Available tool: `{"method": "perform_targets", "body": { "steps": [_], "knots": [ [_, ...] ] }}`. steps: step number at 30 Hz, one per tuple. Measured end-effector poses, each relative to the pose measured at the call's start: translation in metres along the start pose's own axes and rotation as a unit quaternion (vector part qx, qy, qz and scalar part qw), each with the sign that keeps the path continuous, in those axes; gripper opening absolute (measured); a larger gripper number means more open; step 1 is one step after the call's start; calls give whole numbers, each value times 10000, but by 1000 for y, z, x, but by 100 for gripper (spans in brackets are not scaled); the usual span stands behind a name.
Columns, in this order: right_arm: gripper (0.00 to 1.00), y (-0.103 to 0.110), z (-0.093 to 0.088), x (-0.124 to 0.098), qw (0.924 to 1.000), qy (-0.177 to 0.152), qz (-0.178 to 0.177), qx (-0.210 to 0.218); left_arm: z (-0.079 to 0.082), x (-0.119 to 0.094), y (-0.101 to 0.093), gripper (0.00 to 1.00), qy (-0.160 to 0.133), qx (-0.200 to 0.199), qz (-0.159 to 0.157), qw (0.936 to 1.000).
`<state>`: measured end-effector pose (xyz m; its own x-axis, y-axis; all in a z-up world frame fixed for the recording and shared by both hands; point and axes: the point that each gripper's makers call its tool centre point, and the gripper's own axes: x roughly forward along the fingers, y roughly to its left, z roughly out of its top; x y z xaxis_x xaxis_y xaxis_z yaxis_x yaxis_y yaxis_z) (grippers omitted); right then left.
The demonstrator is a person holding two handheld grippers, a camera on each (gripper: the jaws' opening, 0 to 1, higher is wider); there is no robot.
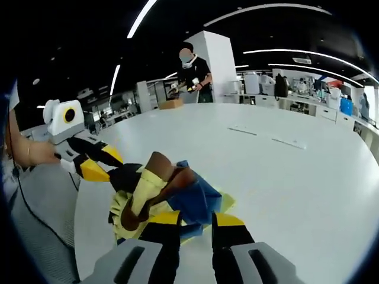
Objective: Fold the garment on the visible template until the final outline fits inside the template.
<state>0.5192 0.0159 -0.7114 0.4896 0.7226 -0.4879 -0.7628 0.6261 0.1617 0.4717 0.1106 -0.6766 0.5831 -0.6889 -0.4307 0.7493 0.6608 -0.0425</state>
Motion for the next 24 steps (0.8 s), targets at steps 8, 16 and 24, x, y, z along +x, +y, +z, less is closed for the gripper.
{"method": "perform_targets", "body": {
  "steps": [8, 16, 24],
  "knots": [
    [9, 0, 4, 7, 9998, -113, 118, 113, -11, 9, 1, 10, 245, 158, 62, 9996],
    [0, 1, 2, 7, 9998, -90, 157, 47, -11, 8, 0, 0, 191, 440, 216, 9986],
    [0, 5, 8, -4, 9997, -130, 139, -124, 10, -7, 5, 0, -194, 286, 418, 9985]
  ]
}}
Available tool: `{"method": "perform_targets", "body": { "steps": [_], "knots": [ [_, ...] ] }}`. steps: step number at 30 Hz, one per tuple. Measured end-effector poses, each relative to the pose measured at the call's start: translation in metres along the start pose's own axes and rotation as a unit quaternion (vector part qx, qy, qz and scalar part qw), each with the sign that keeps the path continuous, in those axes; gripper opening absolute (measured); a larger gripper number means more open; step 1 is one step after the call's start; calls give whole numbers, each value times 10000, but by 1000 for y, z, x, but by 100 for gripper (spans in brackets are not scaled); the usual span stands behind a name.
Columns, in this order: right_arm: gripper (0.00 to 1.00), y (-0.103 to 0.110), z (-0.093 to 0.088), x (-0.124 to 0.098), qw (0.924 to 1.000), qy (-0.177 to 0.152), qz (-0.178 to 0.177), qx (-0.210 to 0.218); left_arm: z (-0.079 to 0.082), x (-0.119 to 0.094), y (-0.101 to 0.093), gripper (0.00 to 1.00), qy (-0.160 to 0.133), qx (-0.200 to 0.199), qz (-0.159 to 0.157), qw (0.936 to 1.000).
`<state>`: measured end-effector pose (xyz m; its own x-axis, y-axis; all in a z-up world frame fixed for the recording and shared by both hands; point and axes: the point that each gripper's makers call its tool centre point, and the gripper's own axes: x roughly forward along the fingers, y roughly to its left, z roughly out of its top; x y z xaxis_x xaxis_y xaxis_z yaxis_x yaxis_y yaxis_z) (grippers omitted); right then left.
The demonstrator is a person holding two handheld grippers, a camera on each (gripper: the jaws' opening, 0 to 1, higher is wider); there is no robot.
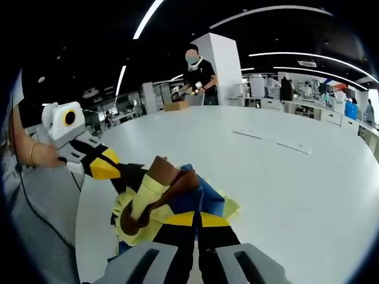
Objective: Fold the garment on the visible template until the final outline fits inside the template.
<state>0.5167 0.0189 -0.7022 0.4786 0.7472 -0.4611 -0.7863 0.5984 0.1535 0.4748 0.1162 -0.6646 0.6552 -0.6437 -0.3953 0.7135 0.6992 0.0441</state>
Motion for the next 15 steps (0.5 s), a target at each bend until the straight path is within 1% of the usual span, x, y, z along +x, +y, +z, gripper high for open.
{"method": "perform_targets", "body": {
  "steps": [2, 6, 8, 9, 10, 11, 12, 15],
  "knots": [
    [0, 0, 4, -4, 10000, -75, -8, 30, 3, -3, 2, 0, 15, -15, 7, 10000],
    [0, -3, 15, -10, 9996, -260, -108, 97, 11, -9, 7, 0, -74, 6, 127, 9999],
    [0, -5, 20, -14, 9993, -323, -141, 89, 21, -14, 14, 0, -229, -116, 236, 9994],
    [0, -5, 22, -15, 9993, -334, -155, 84, 24, -15, 17, 0, -253, -156, 264, 9992],
    [0, -8, 25, -17, 9990, -359, -255, 69, 26, -17, 23, 0, -282, -348, 359, 9984],
    [0, -11, 27, -19, 9986, -385, -349, 0, 29, -19, 26, 0, -312, -449, 398, 9977],
    [0, -14, 30, -21, 9982, -399, -440, -60, 32, -21, 32, 0, -365, -480, 446, 9972],
    [0, -18, 40, -27, 9970, -515, -565, -146, 37, -27, 45, 0, -437, -459, 607, 9961]
  ]
}}
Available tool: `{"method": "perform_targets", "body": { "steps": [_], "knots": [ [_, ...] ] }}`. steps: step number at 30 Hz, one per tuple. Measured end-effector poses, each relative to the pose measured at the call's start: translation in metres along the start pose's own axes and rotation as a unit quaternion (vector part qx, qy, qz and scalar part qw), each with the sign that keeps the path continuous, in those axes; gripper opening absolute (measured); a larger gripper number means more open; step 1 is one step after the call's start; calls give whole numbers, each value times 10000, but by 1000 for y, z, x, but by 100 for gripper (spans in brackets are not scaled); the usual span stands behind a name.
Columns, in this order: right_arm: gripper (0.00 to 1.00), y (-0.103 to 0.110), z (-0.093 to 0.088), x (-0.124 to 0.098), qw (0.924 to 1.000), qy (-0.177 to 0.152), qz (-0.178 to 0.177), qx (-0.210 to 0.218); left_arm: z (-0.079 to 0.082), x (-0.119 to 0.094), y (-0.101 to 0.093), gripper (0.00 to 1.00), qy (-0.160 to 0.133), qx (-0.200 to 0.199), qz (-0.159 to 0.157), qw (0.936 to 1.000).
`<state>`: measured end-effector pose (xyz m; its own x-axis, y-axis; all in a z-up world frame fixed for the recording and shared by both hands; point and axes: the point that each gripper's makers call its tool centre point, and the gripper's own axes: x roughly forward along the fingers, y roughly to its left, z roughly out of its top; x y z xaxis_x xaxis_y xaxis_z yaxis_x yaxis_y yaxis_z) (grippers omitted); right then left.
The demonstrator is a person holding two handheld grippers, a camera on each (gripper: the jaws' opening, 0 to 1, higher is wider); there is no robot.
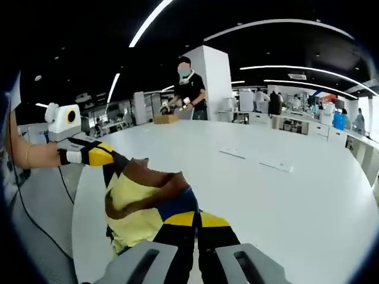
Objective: Fold the garment on the visible template until the final outline fits inside the template.
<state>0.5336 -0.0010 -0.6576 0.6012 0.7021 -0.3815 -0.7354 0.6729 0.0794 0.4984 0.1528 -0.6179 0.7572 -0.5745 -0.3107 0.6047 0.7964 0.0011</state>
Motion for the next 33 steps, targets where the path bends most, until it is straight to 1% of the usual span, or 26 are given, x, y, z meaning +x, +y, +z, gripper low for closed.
{"method": "perform_targets", "body": {
  "steps": [1, 3, 5, 7, 10, 12, 13, 16, 18, 20, 21, 24, 28, 29, 31, 33],
  "knots": [
    [0, -3, 2, -1, 10000, -14, -54, -44, 2, -1, 3, 0, -9, 37, 34, 10000],
    [0, -9, 8, -4, 9996, -53, -203, -174, 7, -2, 15, 0, -66, 99, 220, 9997],
    [0, -17, 15, -7, 9992, -120, -359, -106, 15, -3, 25, 0, -175, 139, 377, 9990],
    [0, -25, 20, -8, 9983, -124, -533, -215, 21, -3, 32, 0, -212, 140, 428, 9988],
    [0, -29, 28, -8, 9979, -182, -579, -209, 29, 0, 40, 0, -305, 156, 514, 9981],
    [0, -30, 33, -6, 9981, -242, -558, -84, 33, 3, 44, 0, -339, 190, 543, 9978],
    [0, -32, 34, -4, 9981, -229, -569, -44, 34, 6, 48, 0, -350, 194, 606, 9974],
    [0, -41, 37, 4, 9969, -152, -763, -143, 36, 16, 54, 0, -340, 288, 664, 9968],
    [0, -45, 43, 7, 9963, -247, -816, -61, 38, 22, 59, 0, -328, 321, 694, 9965],
    [0, -52, 48, 10, 9953, -282, -927, -65, 43, 27, 65, 0, -371, 268, 711, 9964],
    [0, -58, 51, 10, 9939, -305, -1060, -79, 46, 29, 67, 0, -417, 208, 706, 9964],
    [0, -71, 56, 12, 9910, -328, -1295, -21, 53, 36, 79, 0, -493, 130, 748, 9959],
    [0, -87, 61, 19, 9884, -343, -1478, 62, 56, 48, 94, 0, -527, 145, 842, 9950],
    [0, -93, 62, 21, 9869, -358, -1572, 101, 55, 53, 99, 0, -512, 159, 905, 9944],
    [0, -99, 64, 26, 9858, -356, -1635, 109, 53, 64, 105, 0, -552, 107, 879, 9945],
    [0, -107, 64, 32, 9839, -312, -1761, 70, 49, 72, 109, 0, -487, 108, 883, 9948]
  ]
}}
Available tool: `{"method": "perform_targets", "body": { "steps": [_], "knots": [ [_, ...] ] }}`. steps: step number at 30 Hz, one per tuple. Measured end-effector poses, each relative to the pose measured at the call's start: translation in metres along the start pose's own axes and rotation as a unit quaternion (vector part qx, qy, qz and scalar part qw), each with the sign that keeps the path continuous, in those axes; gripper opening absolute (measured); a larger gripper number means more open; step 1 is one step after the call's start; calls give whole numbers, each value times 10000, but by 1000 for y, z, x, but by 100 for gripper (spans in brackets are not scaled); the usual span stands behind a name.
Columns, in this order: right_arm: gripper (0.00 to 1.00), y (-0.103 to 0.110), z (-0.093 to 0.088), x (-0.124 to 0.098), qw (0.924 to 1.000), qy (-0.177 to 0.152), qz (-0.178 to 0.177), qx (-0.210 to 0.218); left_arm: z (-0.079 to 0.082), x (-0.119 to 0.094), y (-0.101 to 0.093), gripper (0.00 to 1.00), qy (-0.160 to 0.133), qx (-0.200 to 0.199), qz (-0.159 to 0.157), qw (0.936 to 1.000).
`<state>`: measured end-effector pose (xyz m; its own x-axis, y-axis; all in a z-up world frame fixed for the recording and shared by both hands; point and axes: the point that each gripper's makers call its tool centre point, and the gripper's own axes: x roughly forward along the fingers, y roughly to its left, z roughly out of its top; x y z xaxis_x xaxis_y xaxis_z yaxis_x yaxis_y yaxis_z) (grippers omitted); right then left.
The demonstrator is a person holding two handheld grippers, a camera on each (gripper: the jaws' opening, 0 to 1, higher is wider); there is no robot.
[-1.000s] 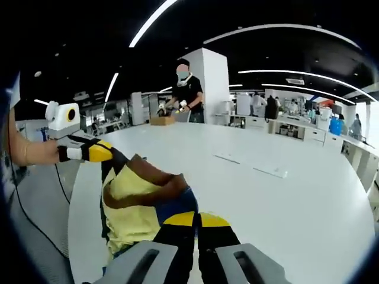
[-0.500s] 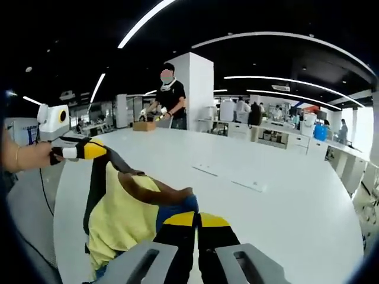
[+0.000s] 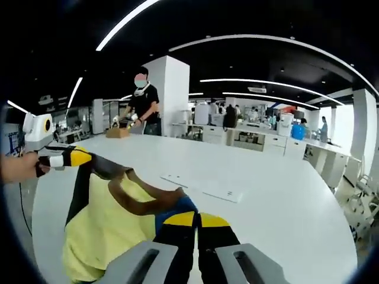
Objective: Fold the garment on the visible template until the final outline fits inside the template.
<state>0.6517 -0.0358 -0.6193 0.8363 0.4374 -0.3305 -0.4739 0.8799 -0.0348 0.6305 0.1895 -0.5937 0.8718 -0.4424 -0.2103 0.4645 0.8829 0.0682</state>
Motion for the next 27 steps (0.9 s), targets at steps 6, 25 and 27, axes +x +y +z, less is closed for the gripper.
{"method": "perform_targets", "body": {
  "steps": [6, 25, 27],
  "knots": [
    [0, -11, 3, 24, 9997, 63, -216, -91, -12, 24, 18, 0, 101, -352, 114, 9993],
    [0, -38, -45, 89, 9946, 783, -583, 366, -65, 82, 32, 0, 833, -482, 143, 9953],
    [0, -41, -47, 96, 9943, 780, -580, 445, -74, 85, 36, 0, 888, -986, 234, 9909]
  ]
}}
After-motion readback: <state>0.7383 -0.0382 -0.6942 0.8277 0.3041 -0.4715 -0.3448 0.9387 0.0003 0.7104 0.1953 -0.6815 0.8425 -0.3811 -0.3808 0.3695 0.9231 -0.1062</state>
